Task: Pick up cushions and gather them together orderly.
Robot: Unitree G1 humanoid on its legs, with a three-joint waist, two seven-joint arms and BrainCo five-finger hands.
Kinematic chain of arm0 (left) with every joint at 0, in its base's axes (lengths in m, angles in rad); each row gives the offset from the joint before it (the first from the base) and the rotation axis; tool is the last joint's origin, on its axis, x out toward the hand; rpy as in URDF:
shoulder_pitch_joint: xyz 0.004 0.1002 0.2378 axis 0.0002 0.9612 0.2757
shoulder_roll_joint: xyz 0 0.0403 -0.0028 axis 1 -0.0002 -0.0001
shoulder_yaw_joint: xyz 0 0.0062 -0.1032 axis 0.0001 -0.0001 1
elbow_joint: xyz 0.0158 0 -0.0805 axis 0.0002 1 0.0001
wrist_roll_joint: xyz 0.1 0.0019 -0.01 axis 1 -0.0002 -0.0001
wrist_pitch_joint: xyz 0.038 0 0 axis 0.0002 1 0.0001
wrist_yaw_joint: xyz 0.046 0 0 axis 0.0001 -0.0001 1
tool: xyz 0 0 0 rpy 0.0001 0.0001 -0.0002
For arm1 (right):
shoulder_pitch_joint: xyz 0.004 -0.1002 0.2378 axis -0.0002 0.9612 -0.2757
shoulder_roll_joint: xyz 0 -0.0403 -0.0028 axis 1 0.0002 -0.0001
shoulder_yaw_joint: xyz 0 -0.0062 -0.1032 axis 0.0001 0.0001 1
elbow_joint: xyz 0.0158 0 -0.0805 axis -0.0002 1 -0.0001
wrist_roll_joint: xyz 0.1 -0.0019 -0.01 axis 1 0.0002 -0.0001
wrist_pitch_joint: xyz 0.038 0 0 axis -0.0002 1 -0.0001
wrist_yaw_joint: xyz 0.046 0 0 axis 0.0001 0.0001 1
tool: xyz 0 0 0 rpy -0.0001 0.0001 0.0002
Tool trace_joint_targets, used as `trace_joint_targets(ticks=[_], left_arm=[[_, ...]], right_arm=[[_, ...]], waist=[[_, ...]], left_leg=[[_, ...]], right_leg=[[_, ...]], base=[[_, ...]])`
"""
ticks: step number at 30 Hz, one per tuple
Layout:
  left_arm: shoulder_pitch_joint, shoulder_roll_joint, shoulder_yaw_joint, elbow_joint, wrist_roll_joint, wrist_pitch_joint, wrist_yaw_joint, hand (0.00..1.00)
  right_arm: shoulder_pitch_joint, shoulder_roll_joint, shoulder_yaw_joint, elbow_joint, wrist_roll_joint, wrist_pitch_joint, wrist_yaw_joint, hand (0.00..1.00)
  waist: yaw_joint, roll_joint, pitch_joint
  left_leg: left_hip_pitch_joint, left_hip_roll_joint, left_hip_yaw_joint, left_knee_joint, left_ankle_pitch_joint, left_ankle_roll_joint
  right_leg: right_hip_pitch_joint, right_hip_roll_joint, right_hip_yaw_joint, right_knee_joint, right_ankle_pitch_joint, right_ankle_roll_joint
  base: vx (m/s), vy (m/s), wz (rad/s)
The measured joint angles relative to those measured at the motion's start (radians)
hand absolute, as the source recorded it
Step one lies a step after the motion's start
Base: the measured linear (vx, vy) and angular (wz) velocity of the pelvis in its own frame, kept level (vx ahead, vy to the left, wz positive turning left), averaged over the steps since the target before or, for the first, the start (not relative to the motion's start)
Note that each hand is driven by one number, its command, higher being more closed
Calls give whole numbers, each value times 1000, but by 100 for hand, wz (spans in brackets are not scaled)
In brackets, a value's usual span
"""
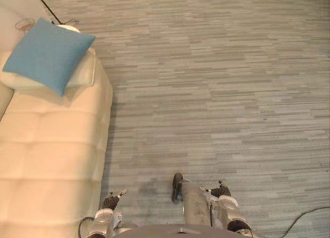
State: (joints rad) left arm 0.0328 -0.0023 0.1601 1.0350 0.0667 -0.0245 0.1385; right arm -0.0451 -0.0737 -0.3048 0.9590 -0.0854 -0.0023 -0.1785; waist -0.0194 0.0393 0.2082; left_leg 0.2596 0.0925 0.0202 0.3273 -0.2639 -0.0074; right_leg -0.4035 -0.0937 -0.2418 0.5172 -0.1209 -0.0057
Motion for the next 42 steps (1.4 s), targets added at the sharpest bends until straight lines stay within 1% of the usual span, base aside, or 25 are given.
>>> trace_joint_targets(ticks=[1,2,3,4,5,6,8,11,12,13,14,15,16,17,21,24,26,27,29,31,34,35,37,39,42], left_arm=[[-3,-4,14,-2,6,-1,0,0],[-7,-10,34,-6,4,0,0,0],[-8,-13,39,-8,1,1,1,0],[-8,-12,35,-13,-5,0,0,0],[-9,-13,33,-28,-7,-1,0,0],[-8,-14,32,-45,-9,-1,0,0],[-8,-15,29,-55,-22,-10,-1,0],[-9,-17,22,-79,-24,-21,-1,0],[-10,-17,19,-85,-24,-26,-1,0],[-6,-18,-2,-84,-23,-27,0,0],[-6,-18,-8,-83,-25,-28,-1,0],[-10,-15,-12,-82,-24,-27,-1,0],[-13,-4,-16,-82,-22,-27,0,0],[-21,17,-11,-81,-25,-28,-2,0],[-26,34,-13,-77,-23,-26,-10,0],[-23,41,-38,-51,-23,-17,-11,0],[-14,59,-53,-38,-23,-14,-12,0],[-8,60,-54,-38,-23,-14,-12,0],[6,66,-53,-30,-22,-11,-10,0],[7,62,-51,-25,-23,-7,-10,0],[7,54,-52,-22,-23,-4,-10,0],[6,52,-48,-22,-23,-5,-10,0],[8,49,-43,-19,-23,-4,-10,0],[0,22,-33,-9,-23,-10,-10,0],[1,4,-11,-3,-23,-10,-10,0]], right_arm=[[11,-3,-17,0,0,1,0,0],[19,-13,-17,0,0,3,-1,0],[30,-21,-12,-1,0,5,-3,0],[34,-21,-11,0,0,5,-5,0],[34,-14,-9,1,1,6,-4,0],[39,-6,7,1,2,7,-4,0],[41,-4,18,16,3,7,-3,0],[37,14,7,17,3,8,-4,0],[47,22,6,15,3,8,-5,0],[62,19,7,8,2,7,-5,0],[65,17,9,7,3,7,-6,0],[64,19,19,11,3,9,-6,0],[61,31,30,13,2,9,-6,0],[48,50,29,19,2,9,-6,0],[36,61,28,41,-1,6,-5,0],[41,59,27,42,-1,8,-2,0],[61,53,22,36,1,5,3,0],[62,47,22,35,2,5,3,0],[59,36,33,35,1,-1,4,0],[52,35,29,29,2,-4,4,0],[37,28,27,28,2,-4,4,0],[39,27,25,31,3,-1,3,0],[46,26,24,32,0,0,3,0],[40,9,4,29,-2,-1,3,0],[49,-12,5,31,-3,1,4,0]], waist=[[-6,13,3],[-5,27,1],[11,42,-2],[19,48,-2],[23,49,2],[29,39,7],[52,37,-2],[64,30,3],[67,24,6],[71,36,-1],[75,36,-4],[82,22,-13],[78,1,-22],[75,-31,-24],[101,-68,-47],[86,-70,-48],[72,-72,-46],[68,-72,-46],[50,-58,-42],[48,-54,-41],[39,-43,-31],[40,-56,-26],[36,-60,-25],[41,-27,-21],[40,-8,-30]], left_leg=[[-82,28,-29,175,29,-40],[-164,56,-42,354,105,-89],[-237,99,-22,516,210,-112],[-285,134,20,620,203,-98],[-342,170,84,712,152,-59],[-405,174,144,738,94,-56],[-477,155,232,633,13,-48],[-546,94,272,348,-10,-45],[-557,58,274,188,33,-49],[-553,21,240,-71,171,-61],[-553,21,232,-79,228,-63],[-541,-7,230,-76,289,18],[-549,-24,234,-68,268,16],[-562,-39,233,-31,242,42],[-545,-49,261,72,129,77],[-447,-79,262,27,59,80],[-346,-115,244,-28,39,84],[-316,-120,244,-41,35,84],[-213,-121,218,-93,27,87],[-175,-104,180,-115,26,85],[-129,-53,111,-142,8,48],[-93,-36,57,-157,-18,3],[-72,-30,21,-160,-34,-19],[-62,1,-40,-151,-30,-28],[-59,19,-117,-147,-6,-40]], right_leg=[[44,9,-35,-21,-13,-1],[87,25,-59,-45,-28,-9],[139,43,-70,-77,-48,-28],[175,58,-72,-94,-58,-37],[232,65,-71,-120,-74,-45],[308,63,-70,-172,-85,-37],[381,43,-56,-229,-69,-19],[464,-8,-47,-287,-74,18],[502,-34,-47,-312,-86,42],[553,-43,-47,-355,-106,81],[564,-39,-43,-363,-117,91],[599,-56,-22,-393,-126,92],[607,-66,-4,-410,-112,73],[613,-78,26,-429,-57,83],[611,-112,103,-356,17,137],[450,-161,159,61,55,187],[328,-177,147,355,-26,157],[309,-176,141,392,-54,145],[235,-131,57,385,-147,100],[169,-85,28,283,-179,74],[110,-17,38,10,-123,70],[117,-17,63,-219,32,77],[148,-21,58,-243,147,87],[152,-14,7,-135,38,56],[170,-29,-56,-68,-48,55]], base=[[334,-149,50],[428,-155,48],[450,-95,23],[547,-83,9],[549,-50,10],[527,-16,1],[389,41,-24],[462,142,-14],[467,226,6],[457,252,4],[576,324,-6],[399,218,-1],[520,249,7],[400,179,16],[416,193,-8],[386,192,-5],[311,108,18],[316,64,21],[343,-16,43],[320,-102,57],[344,-217,76],[345,-283,85],[326,-295,77],[350,-306,69],[322,-241,65]])
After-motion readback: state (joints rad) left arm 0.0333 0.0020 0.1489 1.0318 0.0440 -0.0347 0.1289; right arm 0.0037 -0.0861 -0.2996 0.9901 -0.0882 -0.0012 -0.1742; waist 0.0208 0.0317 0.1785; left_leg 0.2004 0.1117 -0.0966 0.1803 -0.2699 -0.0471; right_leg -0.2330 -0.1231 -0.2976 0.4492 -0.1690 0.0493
